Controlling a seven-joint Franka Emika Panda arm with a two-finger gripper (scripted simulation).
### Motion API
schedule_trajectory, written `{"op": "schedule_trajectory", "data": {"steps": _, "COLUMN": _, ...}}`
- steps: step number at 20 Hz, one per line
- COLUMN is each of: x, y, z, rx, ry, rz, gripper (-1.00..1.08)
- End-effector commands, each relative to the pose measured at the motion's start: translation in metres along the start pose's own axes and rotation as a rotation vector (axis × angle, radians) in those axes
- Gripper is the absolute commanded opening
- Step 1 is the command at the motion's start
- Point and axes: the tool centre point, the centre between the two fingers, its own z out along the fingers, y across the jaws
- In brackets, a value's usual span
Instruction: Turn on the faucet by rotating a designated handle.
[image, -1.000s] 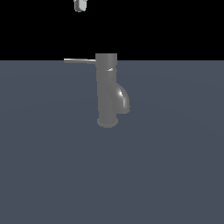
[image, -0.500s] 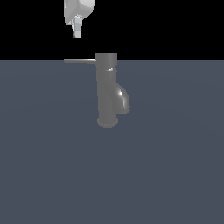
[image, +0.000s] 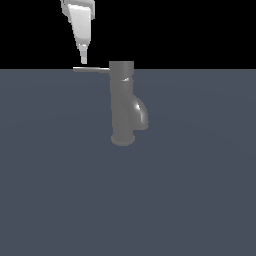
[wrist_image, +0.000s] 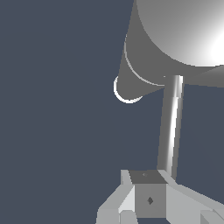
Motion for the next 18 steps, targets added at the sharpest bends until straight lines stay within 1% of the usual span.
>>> {"op": "schedule_trajectory", "data": {"steps": 1, "x": -0.003, "y": -0.008, "z": 0.009, "rx": 0.001, "ry": 0.013, "rz": 0.034, "gripper": -1.0}}
{"op": "schedule_trajectory", "data": {"steps": 10, "x": -0.008, "y": -0.019, "z": 0.025, "rx": 0.002, "ry": 0.035, "rz": 0.087, "gripper": -1.0}}
{"op": "schedule_trajectory", "data": {"steps": 15, "x": -0.008, "y": -0.019, "z": 0.025, "rx": 0.001, "ry": 0.035, "rz": 0.086, "gripper": -1.0}}
{"op": "schedule_trajectory", "data": {"steps": 18, "x": -0.008, "y": -0.012, "z": 0.025, "rx": 0.001, "ry": 0.035, "rz": 0.086, "gripper": -1.0}}
